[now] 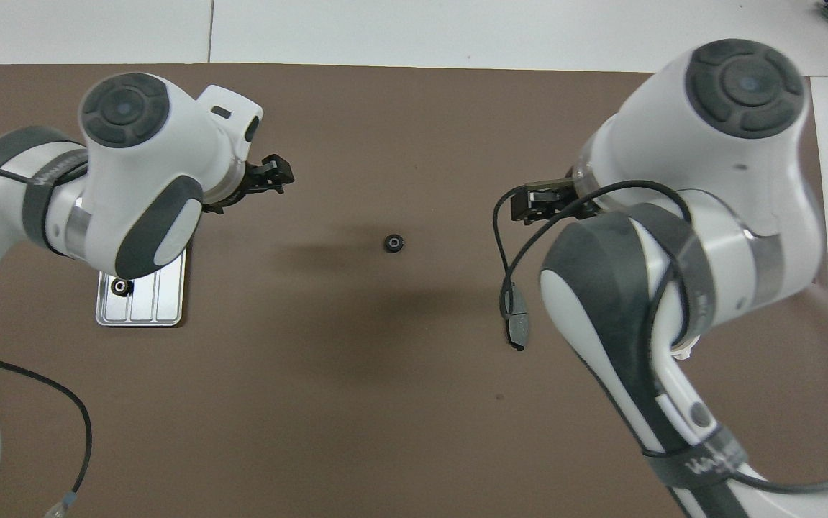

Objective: Place bearing gear from tray to pile
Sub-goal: 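Grasp the mid-table gear with the right gripper while the left gripper withdraws, then hold the gear with the right gripper while the left gripper grasps another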

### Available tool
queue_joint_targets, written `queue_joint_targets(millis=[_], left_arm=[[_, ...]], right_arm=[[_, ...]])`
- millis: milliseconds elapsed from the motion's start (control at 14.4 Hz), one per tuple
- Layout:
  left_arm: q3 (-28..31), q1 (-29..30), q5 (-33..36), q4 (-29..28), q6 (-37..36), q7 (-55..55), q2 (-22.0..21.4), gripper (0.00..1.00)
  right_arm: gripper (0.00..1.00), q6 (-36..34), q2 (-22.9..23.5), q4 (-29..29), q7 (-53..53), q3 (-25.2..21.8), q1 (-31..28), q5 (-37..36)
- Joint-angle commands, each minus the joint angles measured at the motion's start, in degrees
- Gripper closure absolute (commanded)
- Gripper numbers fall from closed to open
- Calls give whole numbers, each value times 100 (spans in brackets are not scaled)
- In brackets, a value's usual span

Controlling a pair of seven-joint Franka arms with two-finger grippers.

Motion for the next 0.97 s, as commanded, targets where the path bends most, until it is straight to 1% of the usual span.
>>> queue_joint_targets(millis=[0, 69, 138, 277, 346, 415, 485, 554, 623, 762, 831, 900], left_arm=[[1004, -83, -907, -163, -494, 1655, -650, 0], [1390, -153, -1049, -189, -636, 2201, -755, 0], [1647, -162, -1076, -259, -689, 2624, -826, 0], [2051, -127, -1085, -775, -550, 3189, -1080, 0], [2254, -101, -1085, -1118, -280, 3322, -1230, 0], [2360, -92, -1085, -1608, 210, 3332, -1405, 0], [2431, -83, -1085, -2179, 920, 3349, -1581, 0], [2510, -83, -1085, -2698, 1458, 3419, -1722, 0], [2554, -83, -1085, -3042, 1698, 3559, -1819, 0], [2554, -83, -1085, -3178, 1771, 3613, -1820, 1], [2554, -92, -1085, -3213, 1875, 3622, -1759, 14], [2554, -83, -1085, -3291, 2051, 3630, -1698, 22]], right_arm=[[0, 382, 812, 681, 538, 114, 313, -20], [0, 567, 1014, 769, 671, 220, 357, -29], [0, 743, 1225, 883, 820, 265, 462, -38], [0, 1007, 1550, 945, 1136, 274, 708, -82], [0, 1130, 1778, 1015, 1260, 265, 892, -100], [0, 1245, 2067, 1146, 1391, 265, 1033, -108], [0, 1455, 2270, 1191, 1427, 265, 1078, -109], [0, 1570, 2368, 1174, 1428, 274, 1096, -161], [0, 1649, 2413, 1148, 1428, 274, 1105, -266], [0, 1921, 2422, 1017, 1428, 291, 1105, -293], [0, 2105, 2422, 868, 1419, 291, 1105, -293], [0, 2255, 2405, 744, 1419, 291, 1105, -284]])
